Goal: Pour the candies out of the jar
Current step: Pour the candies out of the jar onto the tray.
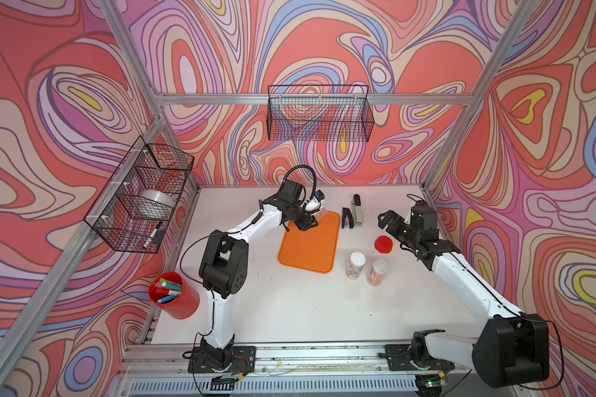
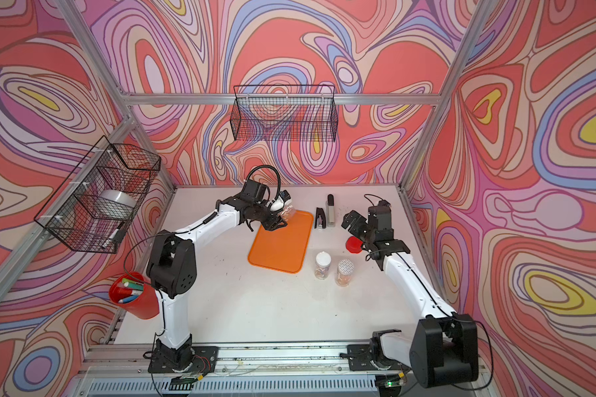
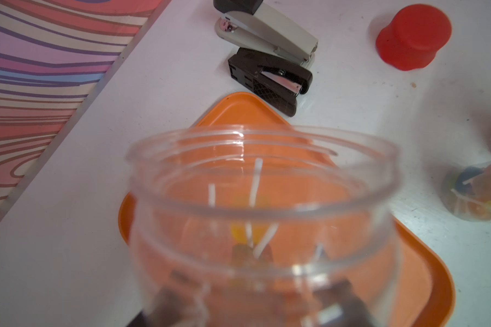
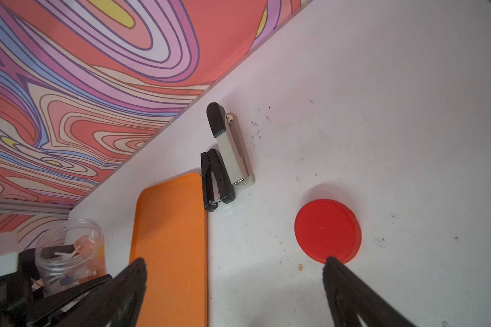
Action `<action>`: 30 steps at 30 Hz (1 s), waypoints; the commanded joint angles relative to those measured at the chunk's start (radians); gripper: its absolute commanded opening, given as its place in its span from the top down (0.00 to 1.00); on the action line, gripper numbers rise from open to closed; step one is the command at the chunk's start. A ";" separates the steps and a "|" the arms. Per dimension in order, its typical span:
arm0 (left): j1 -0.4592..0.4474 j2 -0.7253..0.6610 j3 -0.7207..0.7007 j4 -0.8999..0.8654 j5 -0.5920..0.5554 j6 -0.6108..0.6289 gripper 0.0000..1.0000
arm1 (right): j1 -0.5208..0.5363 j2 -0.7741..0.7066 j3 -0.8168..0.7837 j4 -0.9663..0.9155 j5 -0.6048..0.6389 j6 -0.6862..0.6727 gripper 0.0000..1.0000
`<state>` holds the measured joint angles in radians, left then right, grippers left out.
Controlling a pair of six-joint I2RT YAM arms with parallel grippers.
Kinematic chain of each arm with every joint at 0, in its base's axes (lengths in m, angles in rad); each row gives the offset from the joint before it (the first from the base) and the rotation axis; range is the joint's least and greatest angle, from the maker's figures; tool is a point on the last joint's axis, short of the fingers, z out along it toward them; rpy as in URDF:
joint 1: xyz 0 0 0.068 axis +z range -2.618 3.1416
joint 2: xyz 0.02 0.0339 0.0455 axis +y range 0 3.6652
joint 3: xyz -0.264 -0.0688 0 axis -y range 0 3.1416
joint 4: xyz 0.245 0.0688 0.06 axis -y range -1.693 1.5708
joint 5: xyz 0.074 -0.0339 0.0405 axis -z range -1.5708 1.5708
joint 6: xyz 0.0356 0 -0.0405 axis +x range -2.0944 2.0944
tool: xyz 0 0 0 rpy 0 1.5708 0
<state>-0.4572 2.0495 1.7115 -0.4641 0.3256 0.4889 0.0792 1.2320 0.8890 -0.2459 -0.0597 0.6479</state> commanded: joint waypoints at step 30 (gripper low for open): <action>-0.074 0.151 0.109 -0.082 -0.599 0.817 1.00 | -0.001 -0.045 -0.016 -0.036 0.027 -0.025 0.02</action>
<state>-0.5251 2.2044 1.8511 -0.6010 -0.1959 1.1847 0.0792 1.2057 0.8768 -0.2619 -0.0463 0.6403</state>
